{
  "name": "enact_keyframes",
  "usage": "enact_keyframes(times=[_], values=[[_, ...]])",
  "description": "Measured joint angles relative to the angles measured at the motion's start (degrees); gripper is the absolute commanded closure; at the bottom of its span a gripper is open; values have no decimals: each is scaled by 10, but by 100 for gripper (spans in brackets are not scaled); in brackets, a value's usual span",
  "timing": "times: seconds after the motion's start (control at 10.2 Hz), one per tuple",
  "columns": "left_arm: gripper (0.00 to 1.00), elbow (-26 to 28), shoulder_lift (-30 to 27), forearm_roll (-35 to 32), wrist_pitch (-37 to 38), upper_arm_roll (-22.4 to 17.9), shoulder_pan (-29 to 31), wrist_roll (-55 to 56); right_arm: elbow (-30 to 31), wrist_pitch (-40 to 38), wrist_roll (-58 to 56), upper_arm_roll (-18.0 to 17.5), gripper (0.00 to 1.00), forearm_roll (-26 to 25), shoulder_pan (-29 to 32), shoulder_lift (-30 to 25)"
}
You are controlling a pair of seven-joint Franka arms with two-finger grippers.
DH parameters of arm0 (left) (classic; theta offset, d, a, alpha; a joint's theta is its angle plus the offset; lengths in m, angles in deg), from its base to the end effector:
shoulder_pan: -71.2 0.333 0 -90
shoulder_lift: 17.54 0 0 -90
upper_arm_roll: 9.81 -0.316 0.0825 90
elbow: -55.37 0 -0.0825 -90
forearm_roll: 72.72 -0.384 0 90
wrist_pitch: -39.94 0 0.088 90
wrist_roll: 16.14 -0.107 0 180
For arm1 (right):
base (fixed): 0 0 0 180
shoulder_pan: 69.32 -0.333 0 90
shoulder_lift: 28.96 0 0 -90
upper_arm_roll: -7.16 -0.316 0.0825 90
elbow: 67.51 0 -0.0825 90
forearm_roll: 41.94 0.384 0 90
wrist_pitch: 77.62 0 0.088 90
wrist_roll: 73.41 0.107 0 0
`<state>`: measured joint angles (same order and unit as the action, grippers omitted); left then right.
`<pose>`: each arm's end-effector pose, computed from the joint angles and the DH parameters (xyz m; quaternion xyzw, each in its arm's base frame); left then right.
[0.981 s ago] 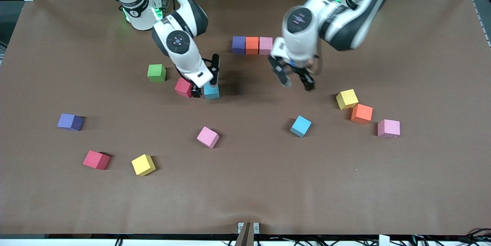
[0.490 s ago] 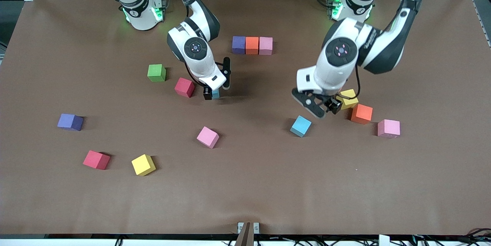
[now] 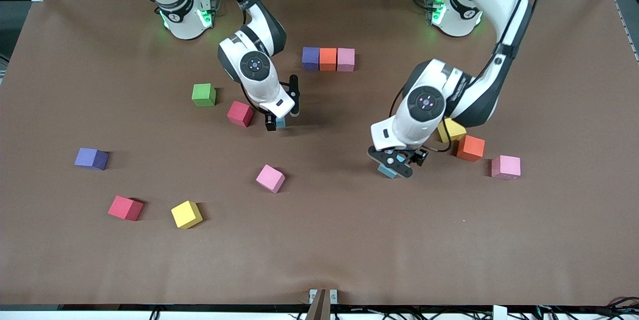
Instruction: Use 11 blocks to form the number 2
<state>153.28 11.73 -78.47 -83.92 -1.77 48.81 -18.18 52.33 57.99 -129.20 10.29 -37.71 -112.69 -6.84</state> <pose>0.5792 -0.3251 0.2928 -0.9537 0.2997 0.0235 0.0126 0.4365 0.3707 0.2273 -0.6872 -0.7243 0.0524 0.0212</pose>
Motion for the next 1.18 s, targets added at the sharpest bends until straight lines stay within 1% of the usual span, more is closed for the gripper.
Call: enact_keyframes(times=[0.59,0.78,1.08,1.18], values=[[0,-2,55,-9,-46,-3,-7,1,0,-1,-6,0,0,0,0,12],[0,-2,64,-18,-63,-10,-7,1,-3,0,-11,1,0,0,0,19],[0,-2,69,-20,-67,-12,-8,2,-19,2,-30,6,0,-1,0,36],[0,-2,70,-20,-67,-12,-8,7,-24,2,-34,6,2,-1,0,41]])
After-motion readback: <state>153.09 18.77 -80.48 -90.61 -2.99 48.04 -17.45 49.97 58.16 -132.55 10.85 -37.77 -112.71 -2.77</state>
